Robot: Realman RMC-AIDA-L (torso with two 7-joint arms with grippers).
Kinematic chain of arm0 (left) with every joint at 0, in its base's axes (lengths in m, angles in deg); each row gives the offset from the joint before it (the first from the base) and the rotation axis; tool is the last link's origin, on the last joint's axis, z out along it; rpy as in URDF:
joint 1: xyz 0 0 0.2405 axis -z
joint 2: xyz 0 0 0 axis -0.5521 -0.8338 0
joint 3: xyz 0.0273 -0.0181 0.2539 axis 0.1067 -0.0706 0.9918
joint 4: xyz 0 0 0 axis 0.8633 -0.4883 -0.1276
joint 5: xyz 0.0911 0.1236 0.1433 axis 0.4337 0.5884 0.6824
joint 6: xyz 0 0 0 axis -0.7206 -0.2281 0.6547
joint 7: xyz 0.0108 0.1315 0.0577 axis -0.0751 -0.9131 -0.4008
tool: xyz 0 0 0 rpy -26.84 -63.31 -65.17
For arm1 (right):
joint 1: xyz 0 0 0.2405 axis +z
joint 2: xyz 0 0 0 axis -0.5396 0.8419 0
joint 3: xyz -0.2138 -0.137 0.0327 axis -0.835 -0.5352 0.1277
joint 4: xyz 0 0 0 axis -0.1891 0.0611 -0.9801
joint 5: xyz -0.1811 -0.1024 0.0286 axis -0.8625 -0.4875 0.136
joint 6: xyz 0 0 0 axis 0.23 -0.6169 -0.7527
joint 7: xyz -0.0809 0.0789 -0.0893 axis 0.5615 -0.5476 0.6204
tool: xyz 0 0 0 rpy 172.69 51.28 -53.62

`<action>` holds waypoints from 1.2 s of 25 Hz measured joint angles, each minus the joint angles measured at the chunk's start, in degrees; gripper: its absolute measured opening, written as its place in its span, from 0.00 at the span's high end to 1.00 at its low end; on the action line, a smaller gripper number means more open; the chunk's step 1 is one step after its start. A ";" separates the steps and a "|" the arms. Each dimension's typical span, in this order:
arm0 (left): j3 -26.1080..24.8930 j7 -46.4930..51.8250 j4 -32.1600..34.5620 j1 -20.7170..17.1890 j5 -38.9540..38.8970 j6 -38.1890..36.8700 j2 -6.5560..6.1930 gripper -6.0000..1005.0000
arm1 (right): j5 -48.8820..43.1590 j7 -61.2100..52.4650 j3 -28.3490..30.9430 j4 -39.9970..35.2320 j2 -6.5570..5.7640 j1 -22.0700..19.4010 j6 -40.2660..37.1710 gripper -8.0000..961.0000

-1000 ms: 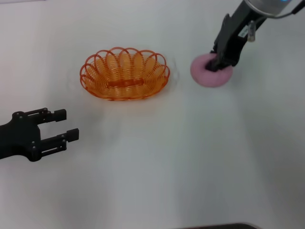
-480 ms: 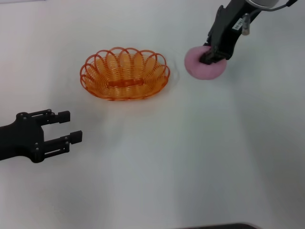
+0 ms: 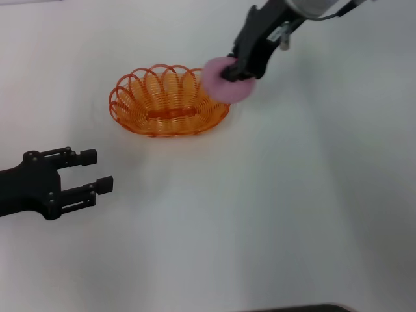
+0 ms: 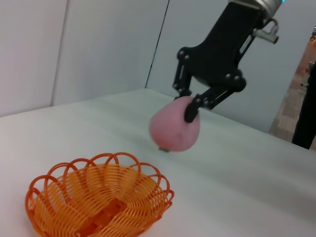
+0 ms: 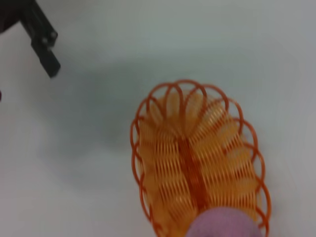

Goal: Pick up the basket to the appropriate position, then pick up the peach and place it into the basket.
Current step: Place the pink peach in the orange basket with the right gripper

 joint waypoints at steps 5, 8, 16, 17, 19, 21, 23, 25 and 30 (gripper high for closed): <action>0.00 0.00 0.00 0.23 0.00 0.02 0.00 0.36 | 6.35 3.59 -1.83 5.69 0.04 0.13 9.18 0.82; 0.00 0.00 0.00 0.35 -0.01 0.02 0.00 0.36 | 11.87 7.48 -3.52 9.73 0.10 -0.06 15.11 0.82; -0.17 -0.12 0.00 0.74 -0.62 0.04 0.09 0.37 | 24.55 16.94 -8.68 20.97 0.24 0.61 27.26 0.82; -0.13 -0.10 0.00 0.87 -0.62 0.04 0.09 0.37 | 25.83 17.78 -9.21 21.72 0.25 0.63 27.97 0.82; -0.12 -0.09 0.00 1.02 -0.62 0.04 0.09 0.37 | 27.40 18.96 -9.79 22.63 0.25 0.64 28.59 0.82; -0.10 -0.09 -0.02 1.19 -0.62 0.03 0.09 0.37 | 28.16 19.47 -9.93 23.00 0.24 0.64 28.98 0.80; -0.09 -0.09 -0.06 1.37 -0.63 0.03 0.09 0.37 | 28.49 19.68 -9.97 23.16 0.23 0.64 29.13 0.79; -0.09 -0.06 -0.07 1.49 -0.62 0.03 0.09 0.37 | 28.60 19.81 -9.99 23.24 0.25 0.64 29.19 0.77; -0.09 0.00 -0.09 1.58 -0.62 0.18 0.09 0.37 | 28.67 19.82 -10.02 23.27 0.28 0.69 29.24 0.73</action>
